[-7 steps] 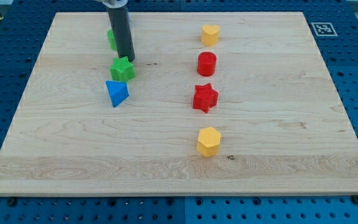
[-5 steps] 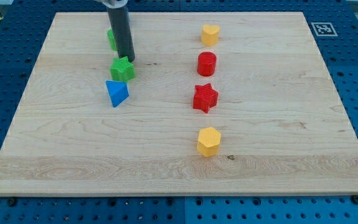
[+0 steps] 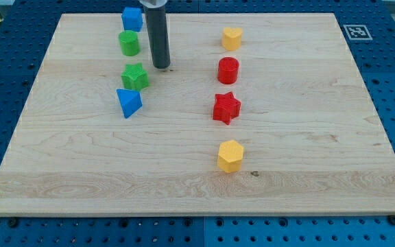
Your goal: Push the green star close to the green circle
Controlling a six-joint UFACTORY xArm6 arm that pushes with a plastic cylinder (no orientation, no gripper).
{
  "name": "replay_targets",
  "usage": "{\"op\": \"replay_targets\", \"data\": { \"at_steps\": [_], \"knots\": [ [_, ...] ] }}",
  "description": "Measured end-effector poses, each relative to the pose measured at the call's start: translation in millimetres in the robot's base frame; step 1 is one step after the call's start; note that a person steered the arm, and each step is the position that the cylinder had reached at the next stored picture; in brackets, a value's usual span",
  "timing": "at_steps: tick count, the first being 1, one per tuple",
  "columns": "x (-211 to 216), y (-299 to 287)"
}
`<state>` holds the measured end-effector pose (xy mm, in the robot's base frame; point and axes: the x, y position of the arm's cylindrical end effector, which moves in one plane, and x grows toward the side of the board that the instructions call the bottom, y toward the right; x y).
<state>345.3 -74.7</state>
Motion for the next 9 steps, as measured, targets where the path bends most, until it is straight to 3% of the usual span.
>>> {"op": "replay_targets", "data": {
  "at_steps": [4, 6, 9],
  "knots": [
    [46.5, 11.1],
    [85.5, -15.1],
    [93.6, -49.9]
  ]
}}
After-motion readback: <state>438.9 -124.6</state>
